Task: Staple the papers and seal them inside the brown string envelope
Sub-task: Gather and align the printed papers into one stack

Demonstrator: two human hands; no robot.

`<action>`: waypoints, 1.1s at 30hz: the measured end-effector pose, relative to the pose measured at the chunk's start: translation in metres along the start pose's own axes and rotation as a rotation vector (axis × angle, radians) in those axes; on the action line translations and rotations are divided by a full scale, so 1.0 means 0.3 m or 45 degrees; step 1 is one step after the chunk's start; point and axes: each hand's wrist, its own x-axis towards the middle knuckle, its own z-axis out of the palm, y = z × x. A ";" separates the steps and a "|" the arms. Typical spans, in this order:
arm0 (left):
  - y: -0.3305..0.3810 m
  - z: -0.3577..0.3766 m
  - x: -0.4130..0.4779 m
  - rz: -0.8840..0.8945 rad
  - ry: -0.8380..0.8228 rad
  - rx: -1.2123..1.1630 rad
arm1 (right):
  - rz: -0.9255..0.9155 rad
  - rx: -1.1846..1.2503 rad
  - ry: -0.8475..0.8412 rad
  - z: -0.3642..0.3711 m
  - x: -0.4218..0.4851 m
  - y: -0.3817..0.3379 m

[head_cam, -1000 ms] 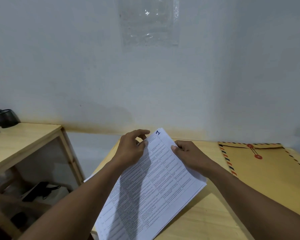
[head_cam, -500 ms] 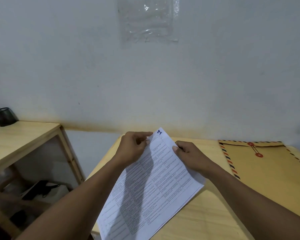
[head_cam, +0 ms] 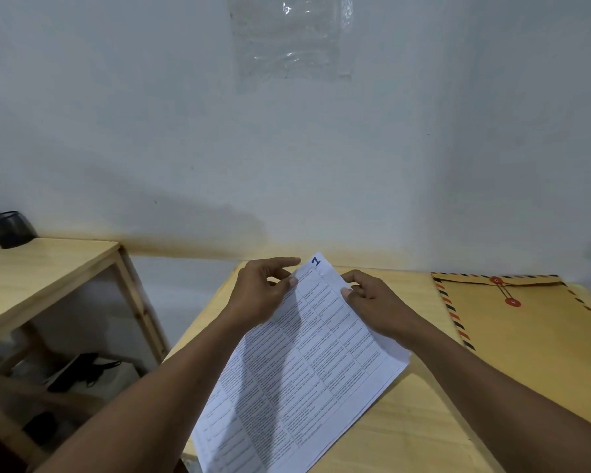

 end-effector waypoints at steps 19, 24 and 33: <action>0.032 0.017 -0.010 -0.019 -0.035 -0.084 | -0.162 -0.126 0.473 0.003 0.021 -0.027; 0.037 0.016 -0.015 -0.034 -0.069 -0.111 | -0.088 -0.057 0.468 -0.006 0.009 -0.037; 0.045 0.071 -0.057 -0.043 -0.181 -0.131 | 0.036 -0.115 0.415 -0.062 -0.081 -0.030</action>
